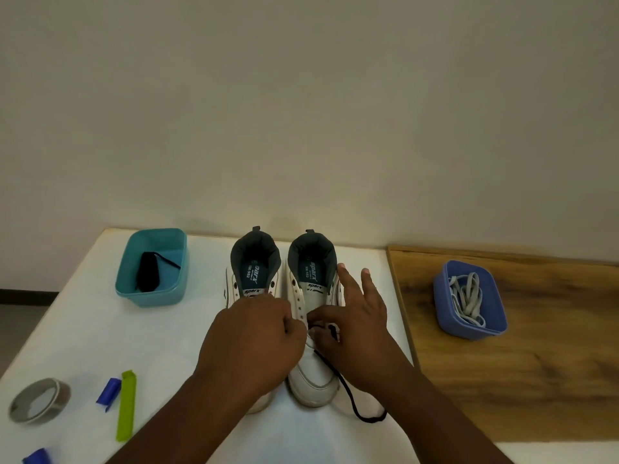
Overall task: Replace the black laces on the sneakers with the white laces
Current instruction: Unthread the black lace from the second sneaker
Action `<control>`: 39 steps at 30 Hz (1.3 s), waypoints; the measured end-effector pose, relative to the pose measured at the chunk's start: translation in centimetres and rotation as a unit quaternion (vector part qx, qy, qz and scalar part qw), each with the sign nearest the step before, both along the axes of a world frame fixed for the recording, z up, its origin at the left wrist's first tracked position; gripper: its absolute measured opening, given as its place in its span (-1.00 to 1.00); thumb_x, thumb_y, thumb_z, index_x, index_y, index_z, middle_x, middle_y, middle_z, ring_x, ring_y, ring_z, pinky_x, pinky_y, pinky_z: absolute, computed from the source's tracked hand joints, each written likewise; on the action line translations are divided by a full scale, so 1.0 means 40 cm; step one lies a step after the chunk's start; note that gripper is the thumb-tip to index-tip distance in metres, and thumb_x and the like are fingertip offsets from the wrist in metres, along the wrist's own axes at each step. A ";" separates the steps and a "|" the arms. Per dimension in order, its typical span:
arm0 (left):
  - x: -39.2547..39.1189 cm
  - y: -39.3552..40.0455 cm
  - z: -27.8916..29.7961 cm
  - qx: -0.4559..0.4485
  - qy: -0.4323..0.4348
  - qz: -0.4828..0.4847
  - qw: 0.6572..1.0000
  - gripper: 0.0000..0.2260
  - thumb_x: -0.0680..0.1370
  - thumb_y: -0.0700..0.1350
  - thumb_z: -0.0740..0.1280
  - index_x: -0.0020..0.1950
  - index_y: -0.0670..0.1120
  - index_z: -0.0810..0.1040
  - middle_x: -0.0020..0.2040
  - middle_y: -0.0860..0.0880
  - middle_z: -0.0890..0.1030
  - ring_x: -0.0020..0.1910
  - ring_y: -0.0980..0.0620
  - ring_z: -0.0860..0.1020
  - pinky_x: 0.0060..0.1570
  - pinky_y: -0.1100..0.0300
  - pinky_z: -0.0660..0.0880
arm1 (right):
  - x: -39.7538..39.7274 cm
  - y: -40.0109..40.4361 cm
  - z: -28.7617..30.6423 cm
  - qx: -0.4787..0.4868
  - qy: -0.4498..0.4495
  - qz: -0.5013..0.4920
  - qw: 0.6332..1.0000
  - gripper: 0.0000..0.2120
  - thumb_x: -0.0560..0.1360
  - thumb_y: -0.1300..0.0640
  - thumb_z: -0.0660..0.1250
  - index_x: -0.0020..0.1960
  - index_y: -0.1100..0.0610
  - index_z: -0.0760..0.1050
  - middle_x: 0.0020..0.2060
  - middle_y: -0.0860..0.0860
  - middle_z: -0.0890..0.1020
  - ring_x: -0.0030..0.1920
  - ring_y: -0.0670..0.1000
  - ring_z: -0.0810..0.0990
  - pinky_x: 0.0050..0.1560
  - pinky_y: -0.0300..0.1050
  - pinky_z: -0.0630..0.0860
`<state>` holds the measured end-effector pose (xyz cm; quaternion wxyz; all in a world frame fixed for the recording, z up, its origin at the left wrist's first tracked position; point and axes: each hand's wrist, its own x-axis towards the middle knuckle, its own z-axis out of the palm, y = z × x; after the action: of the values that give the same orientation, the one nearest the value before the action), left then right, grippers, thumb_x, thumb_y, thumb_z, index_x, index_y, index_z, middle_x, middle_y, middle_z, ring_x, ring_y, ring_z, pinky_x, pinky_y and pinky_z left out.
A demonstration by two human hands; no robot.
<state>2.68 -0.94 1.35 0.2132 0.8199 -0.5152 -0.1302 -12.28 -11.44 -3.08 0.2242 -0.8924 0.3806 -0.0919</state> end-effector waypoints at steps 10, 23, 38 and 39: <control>-0.009 -0.061 -0.091 -0.001 -0.149 -0.023 0.989 -0.55 0.38 -0.05 0.53 0.20 0.31 0.58 0.09 0.14 0.56 0.17 -0.03 0.43 0.14 -0.01 0.26 | -0.003 0.009 -0.025 -0.039 -0.007 -0.004 0.999 -0.82 0.62 0.03 0.25 0.19 -0.11 0.53 0.59 0.08 0.19 0.60 0.20 0.04 0.56 0.20 0.10; 0.027 -0.070 -0.105 -0.065 -0.087 0.017 0.994 -0.73 0.39 -0.15 0.54 -0.17 0.24 0.61 -0.04 0.25 0.62 0.20 0.09 0.53 0.17 0.04 0.12 | -0.029 -0.020 0.010 0.072 -0.068 -0.025 0.995 -0.79 0.58 -0.03 0.13 -0.04 0.01 0.51 0.18 -0.10 0.35 0.18 -0.12 0.43 0.23 -0.10 0.47; 0.054 -0.071 -0.110 -0.096 -0.065 -0.015 0.993 -0.83 0.48 -0.08 0.47 -0.10 0.22 0.66 -0.05 0.25 0.63 0.12 0.19 0.53 0.25 0.05 0.24 | -0.023 -0.015 0.036 0.104 -0.331 -0.241 0.906 -0.82 0.60 0.08 0.37 -0.10 -0.18 0.58 0.28 -0.11 0.50 0.28 -0.23 0.45 0.21 -0.16 0.49; 0.055 -0.070 -0.113 -0.102 -0.066 -0.025 0.992 -0.85 0.47 -0.07 0.49 -0.11 0.22 0.67 -0.07 0.24 0.62 0.08 0.20 0.54 0.23 0.07 0.26 | -0.017 -0.012 0.032 0.090 -0.333 -0.255 0.903 -0.82 0.61 0.09 0.35 -0.05 -0.20 0.57 0.25 -0.08 0.51 0.28 -0.15 0.48 0.24 -0.04 0.50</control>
<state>4.87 -3.75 -3.18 0.2580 0.7877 -0.5587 -0.0283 -12.95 -11.90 -1.78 0.3861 -0.6583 0.5048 -0.4034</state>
